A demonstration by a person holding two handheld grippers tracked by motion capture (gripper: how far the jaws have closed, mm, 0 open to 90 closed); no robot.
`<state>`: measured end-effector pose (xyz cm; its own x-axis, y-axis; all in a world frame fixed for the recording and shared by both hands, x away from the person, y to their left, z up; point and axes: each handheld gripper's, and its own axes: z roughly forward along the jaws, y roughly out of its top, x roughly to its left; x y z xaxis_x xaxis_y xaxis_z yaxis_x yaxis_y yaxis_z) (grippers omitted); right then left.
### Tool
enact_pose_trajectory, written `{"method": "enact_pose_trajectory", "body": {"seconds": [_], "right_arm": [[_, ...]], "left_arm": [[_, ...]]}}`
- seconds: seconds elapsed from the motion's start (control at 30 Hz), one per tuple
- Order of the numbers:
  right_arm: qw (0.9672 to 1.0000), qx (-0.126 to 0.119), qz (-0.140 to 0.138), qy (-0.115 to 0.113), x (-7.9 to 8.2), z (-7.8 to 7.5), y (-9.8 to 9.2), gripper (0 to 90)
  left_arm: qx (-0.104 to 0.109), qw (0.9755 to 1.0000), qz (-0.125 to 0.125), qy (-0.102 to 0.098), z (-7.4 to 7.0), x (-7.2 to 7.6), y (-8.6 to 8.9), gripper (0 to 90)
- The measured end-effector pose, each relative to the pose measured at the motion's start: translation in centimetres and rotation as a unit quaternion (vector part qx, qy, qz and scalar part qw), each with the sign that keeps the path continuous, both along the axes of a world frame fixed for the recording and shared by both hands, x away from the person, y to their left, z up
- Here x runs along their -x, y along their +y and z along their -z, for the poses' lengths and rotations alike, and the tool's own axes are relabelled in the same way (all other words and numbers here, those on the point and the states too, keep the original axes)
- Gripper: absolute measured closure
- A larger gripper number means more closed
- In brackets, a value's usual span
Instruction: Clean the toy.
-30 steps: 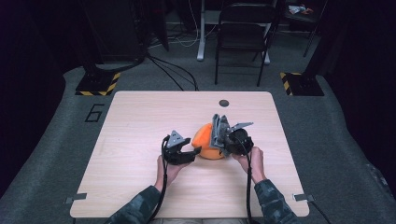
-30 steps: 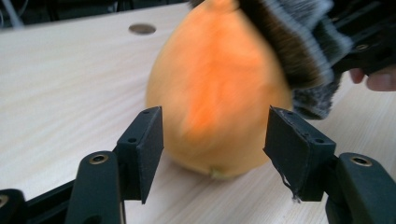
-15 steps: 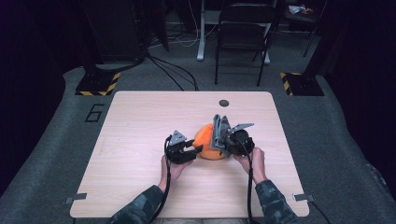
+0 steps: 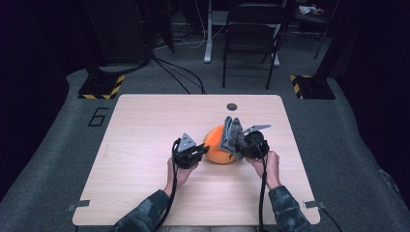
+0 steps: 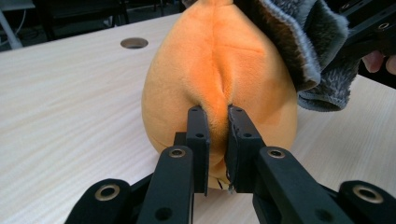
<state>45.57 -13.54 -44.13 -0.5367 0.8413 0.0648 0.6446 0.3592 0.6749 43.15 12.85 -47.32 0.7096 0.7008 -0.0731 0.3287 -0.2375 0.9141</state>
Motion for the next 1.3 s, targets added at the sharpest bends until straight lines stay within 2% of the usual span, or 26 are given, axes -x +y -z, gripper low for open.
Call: {"method": "enact_pose_trajectory", "body": {"seconds": [0.17,0.23,0.3,0.33,0.4,0.5,0.53,0.63,0.73,0.9,0.93,0.97,1.0,1.07,1.2,1.3], "right_arm": [[0.9999,-0.002,0.014,0.0,0.0,-1.0,-0.9,75.7],[0.9998,-0.01,0.02,-0.002,0.0,-1.6,-1.2,75.3],[0.9996,-0.013,0.022,-0.009,0.1,-2.3,-1.6,74.8],[0.9995,-0.018,0.026,-0.007,0.2,-2.7,-1.7,74.2],[0.9992,-0.022,0.028,-0.015,0.3,-3.4,-1.9,73.7],[0.9991,-0.027,0.028,-0.019,0.5,-4.5,-2.0,72.7],[0.9991,-0.022,0.025,-0.025,0.7,-4.8,-2.0,72.7],[0.9985,-0.03,0.02,-0.042,1.1,-5.7,-1.7,72.6],[0.9992,-0.026,0.007,-0.03,1.5,-6.1,-0.6,72.7],[0.9993,0.002,-0.033,-0.018,1.8,-5.8,2.0,73.2],[0.9987,0.013,-0.047,-0.011,1.8,-5.6,2.6,73.6],[0.9985,0.019,-0.051,-0.007,1.8,-5.5,2.9,74.0],[0.9978,0.036,-0.056,-0.003,1.8,-5.0,3.4,74.6],[0.9969,0.054,-0.057,-0.001,1.5,-4.3,3.7,75.3],[0.9984,0.036,-0.043,0.01,0.8,-3.6,3.0,75.6],[0.9986,0.045,-0.023,0.011,0.4,-3.1,2.0,75.6]], "left_arm": [[-0.003,0.9998,0.006,-0.017,-1.3,-0.2,0.1,81.3],[-0.008,0.9995,0.003,-0.032,-1.9,-0.2,0.0,81.3],[-0.023,0.9987,0.008,-0.045,-2.5,-0.1,0.0,81.3],[-0.022,0.9984,0.007,-0.051,-2.7,0.0,-0.1,81.3],[-0.03,0.9978,0.017,-0.056,-3.1,0.1,-0.3,81.2],[-0.036,0.9972,0.027,-0.059,-3.0,0.2,-1.1,81.1],[-0.04,0.9969,0.032,-0.059,-2.9,0.3,-1.3,81.1],[-0.05,0.9955,0.047,-0.064,-2.8,0.6,-2.1,81.0],[-0.057,0.9942,0.057,-0.071,-2.6,1.0,-2.8,80.8],[-0.06,0.9931,0.074,-0.069,-2.3,1.3,-3.1,80.8],[-0.058,0.9931,0.076,-0.067,-2.3,1.4,-3.2,80.9],[-0.059,0.9929,0.078,-0.067,-2.2,1.4,-3.2,80.9],[-0.065,0.9923,0.081,-0.066,-2.2,1.4,-3.1,80.9],[-0.074,0.9917,0.083,-0.064,-1.9,1.5,-3.2,81.1],[-0.061,0.9934,0.08,-0.055,-1.7,1.4,-3.1,81.2],[-0.061,0.9934,0.082,-0.052,-1.6,1.4,-3.0,81.2]]}}
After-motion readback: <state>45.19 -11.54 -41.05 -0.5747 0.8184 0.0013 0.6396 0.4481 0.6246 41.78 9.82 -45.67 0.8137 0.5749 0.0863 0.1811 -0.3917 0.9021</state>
